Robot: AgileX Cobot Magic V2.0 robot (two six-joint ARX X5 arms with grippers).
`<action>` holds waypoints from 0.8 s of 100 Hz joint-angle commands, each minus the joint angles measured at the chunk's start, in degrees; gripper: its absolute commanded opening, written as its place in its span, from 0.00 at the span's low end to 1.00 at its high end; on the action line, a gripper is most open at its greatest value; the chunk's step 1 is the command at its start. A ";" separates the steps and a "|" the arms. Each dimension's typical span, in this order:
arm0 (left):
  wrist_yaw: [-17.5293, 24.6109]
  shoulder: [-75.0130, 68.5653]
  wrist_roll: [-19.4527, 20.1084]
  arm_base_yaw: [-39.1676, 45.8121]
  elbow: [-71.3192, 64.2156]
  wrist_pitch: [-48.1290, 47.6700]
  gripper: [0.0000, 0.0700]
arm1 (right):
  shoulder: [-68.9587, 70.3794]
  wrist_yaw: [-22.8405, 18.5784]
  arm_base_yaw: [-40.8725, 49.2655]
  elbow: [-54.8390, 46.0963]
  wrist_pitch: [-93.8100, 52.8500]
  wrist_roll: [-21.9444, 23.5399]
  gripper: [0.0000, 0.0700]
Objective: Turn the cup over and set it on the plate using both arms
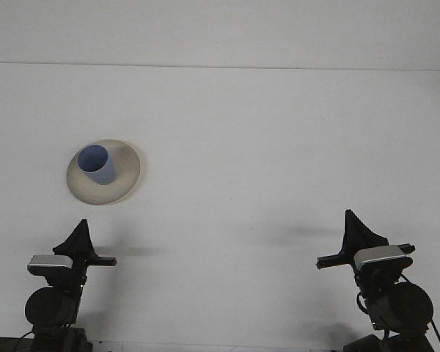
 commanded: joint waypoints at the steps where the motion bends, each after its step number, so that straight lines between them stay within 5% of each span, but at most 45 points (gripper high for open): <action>1: -0.24 -0.04 -0.15 -0.09 -1.16 0.55 0.02 | -0.04 0.00 0.09 0.31 0.87 0.74 0.00; 47: -0.24 -0.04 -0.13 -0.09 -1.16 0.59 0.02 | -0.04 0.04 0.09 0.31 0.90 0.61 0.00; 64: -0.24 -0.04 -0.13 -0.09 -1.16 0.59 0.02 | -1.57 -0.15 -2.89 -0.72 0.15 -8.41 0.00; 80: -0.24 -0.04 -0.13 -0.09 -1.16 0.59 0.02 | -7.10 -0.98 -10.75 -8.59 1.31 -11.34 0.00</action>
